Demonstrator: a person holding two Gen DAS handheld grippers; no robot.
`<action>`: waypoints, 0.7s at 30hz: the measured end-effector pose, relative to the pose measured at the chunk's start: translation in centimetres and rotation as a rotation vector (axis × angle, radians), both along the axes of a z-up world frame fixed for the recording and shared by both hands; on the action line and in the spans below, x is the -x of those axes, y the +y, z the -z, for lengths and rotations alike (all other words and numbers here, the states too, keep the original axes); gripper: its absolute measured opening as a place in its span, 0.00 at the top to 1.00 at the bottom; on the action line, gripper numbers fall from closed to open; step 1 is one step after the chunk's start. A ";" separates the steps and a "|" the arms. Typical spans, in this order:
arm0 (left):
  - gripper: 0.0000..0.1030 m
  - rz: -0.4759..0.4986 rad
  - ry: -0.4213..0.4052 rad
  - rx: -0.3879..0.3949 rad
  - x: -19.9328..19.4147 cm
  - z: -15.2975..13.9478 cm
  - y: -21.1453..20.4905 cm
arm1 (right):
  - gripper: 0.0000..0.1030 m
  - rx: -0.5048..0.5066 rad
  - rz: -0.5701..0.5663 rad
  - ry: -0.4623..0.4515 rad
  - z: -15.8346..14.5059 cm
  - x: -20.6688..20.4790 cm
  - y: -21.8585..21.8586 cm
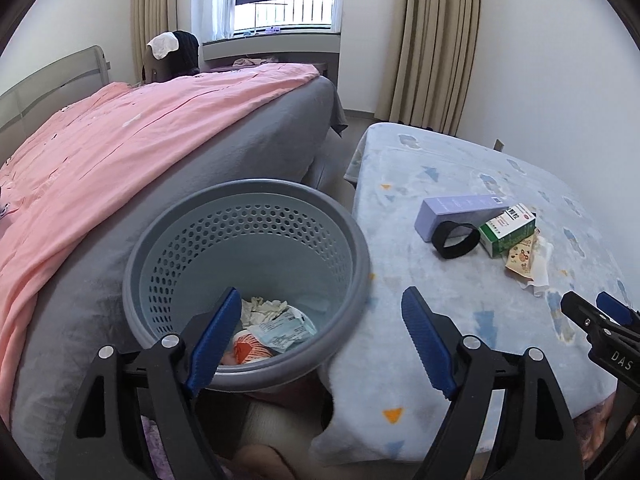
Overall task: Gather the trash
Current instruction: 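Grasp the white tissue with the right tool while the left tool moves toward the snack wrapper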
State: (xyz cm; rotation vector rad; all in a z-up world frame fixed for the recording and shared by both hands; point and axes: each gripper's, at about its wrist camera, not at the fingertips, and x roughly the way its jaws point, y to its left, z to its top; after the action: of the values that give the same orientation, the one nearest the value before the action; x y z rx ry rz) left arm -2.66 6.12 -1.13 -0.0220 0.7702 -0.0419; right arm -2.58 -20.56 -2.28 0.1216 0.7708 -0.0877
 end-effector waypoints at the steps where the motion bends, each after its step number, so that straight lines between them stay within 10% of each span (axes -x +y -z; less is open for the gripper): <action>1: 0.24 0.008 0.003 0.005 0.0 0.1 -0.5 | 0.06 0.011 0.019 0.001 0.1 0.1 -0.8; 21: 0.24 0.092 0.041 -0.016 -2.2 2.2 -7.1 | 0.06 -0.010 0.112 0.080 4.0 -8.3 -8.0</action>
State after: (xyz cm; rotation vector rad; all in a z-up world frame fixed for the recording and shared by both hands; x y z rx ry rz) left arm -0.41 -0.95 -3.37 0.0284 0.8126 -0.1229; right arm 5.67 -28.55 -6.28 0.1713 0.8440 -0.1958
